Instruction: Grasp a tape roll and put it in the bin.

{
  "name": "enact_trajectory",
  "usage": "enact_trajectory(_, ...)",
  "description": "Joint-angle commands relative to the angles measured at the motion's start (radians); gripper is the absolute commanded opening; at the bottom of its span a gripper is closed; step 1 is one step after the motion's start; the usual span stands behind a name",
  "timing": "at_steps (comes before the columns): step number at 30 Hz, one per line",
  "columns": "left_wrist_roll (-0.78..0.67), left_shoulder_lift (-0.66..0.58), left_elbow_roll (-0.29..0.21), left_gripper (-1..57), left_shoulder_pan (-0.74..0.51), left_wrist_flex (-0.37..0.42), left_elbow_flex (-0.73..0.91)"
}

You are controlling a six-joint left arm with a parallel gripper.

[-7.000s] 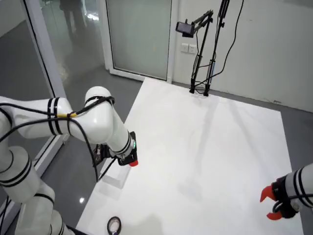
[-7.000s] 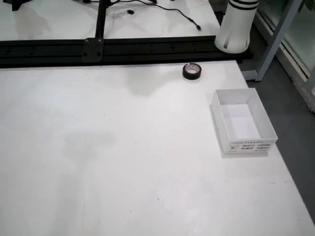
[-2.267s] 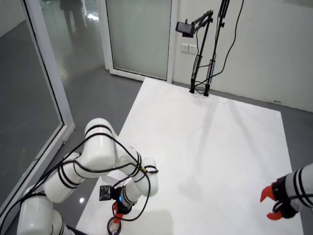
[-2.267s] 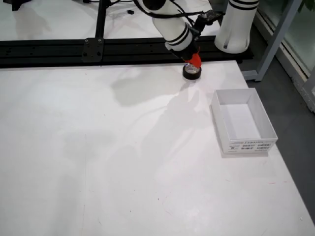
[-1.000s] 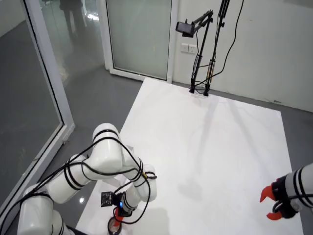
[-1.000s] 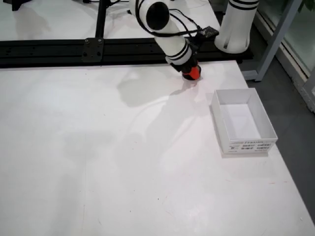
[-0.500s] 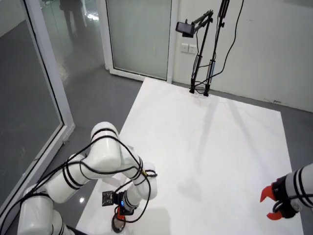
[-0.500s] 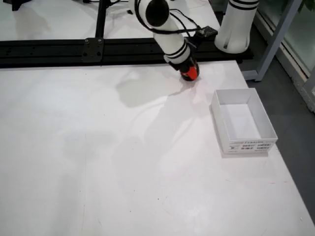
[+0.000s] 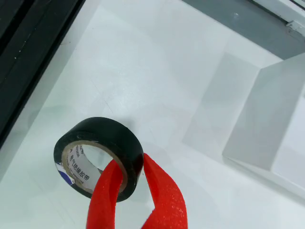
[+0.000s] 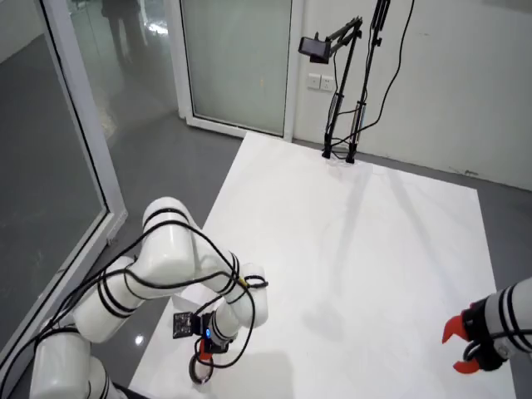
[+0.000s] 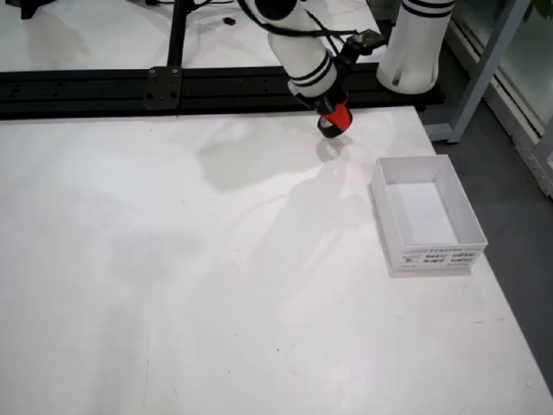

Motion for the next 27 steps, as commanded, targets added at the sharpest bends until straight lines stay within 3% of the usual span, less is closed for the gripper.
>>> enact_trajectory(1, 0.002, -0.157, 0.062, -0.7, 0.035, 0.069, 0.000)
enact_trajectory(8, 0.034, -0.290, 0.126, -0.7, 0.133, 0.087, 0.000)
enact_trajectory(15, 0.101, -0.384, 0.154, -0.7, 0.271, 0.087, 0.000)
enact_trajectory(27, 0.134, -0.427, 0.221, -0.7, 0.454, 0.067, -0.003)
